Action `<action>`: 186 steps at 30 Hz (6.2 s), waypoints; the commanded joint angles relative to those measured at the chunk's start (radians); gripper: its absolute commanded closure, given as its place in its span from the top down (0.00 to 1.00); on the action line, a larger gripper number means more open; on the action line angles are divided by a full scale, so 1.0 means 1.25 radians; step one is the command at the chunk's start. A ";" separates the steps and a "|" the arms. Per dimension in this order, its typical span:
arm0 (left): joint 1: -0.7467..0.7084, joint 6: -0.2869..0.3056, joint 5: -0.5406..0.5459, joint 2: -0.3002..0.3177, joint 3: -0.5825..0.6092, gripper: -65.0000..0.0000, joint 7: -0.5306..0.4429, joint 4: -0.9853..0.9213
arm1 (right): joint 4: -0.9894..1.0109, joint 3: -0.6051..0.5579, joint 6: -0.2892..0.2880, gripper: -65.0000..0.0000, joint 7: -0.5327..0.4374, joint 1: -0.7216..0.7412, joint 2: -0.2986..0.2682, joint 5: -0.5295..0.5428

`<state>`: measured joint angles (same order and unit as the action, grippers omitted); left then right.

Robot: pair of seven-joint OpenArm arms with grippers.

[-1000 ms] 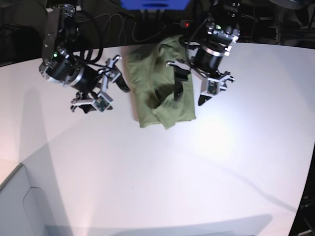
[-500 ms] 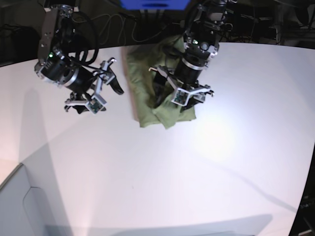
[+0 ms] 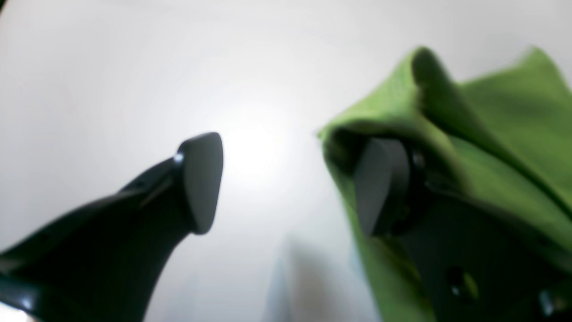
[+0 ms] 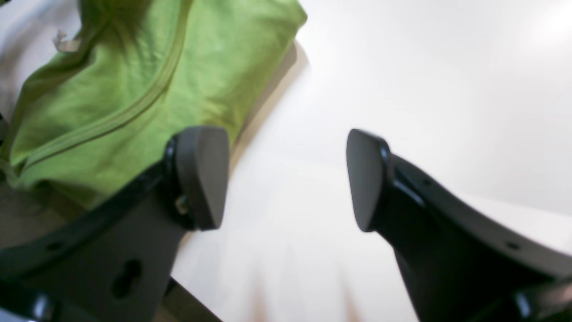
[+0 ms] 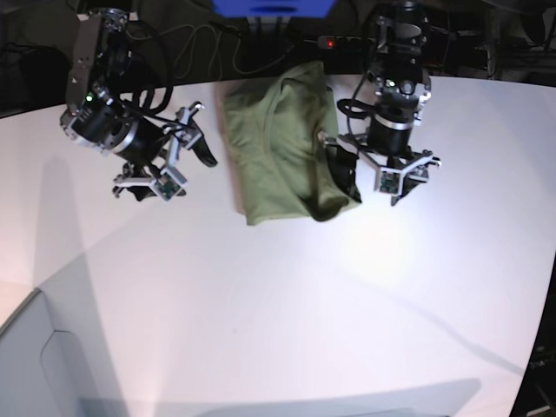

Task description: Fold the T-shirt properly

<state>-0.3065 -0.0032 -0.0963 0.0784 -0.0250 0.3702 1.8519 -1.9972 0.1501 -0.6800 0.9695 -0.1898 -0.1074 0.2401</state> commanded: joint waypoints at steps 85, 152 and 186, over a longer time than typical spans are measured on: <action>-0.181 -0.003 0.253 -0.001 0.066 0.68 -0.017 0.031 | 0.240 -0.115 -0.015 0.00 -0.174 0.133 0.039 0.012; 0.717 0.223 0.079 0.124 0.825 0.62 0.260 -0.293 | 0.070 0.417 -0.015 0.00 -0.032 -0.006 0.052 0.012; 0.005 0.224 0.305 0.160 -0.211 0.62 0.259 -0.012 | 0.086 0.235 -0.015 0.00 -0.123 -0.121 0.056 0.011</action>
<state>-0.2943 0.2775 0.2756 0.2707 -0.2825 0.7094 1.8214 -1.8690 0.4423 -0.6804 0.8383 -0.3454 -0.0303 0.2302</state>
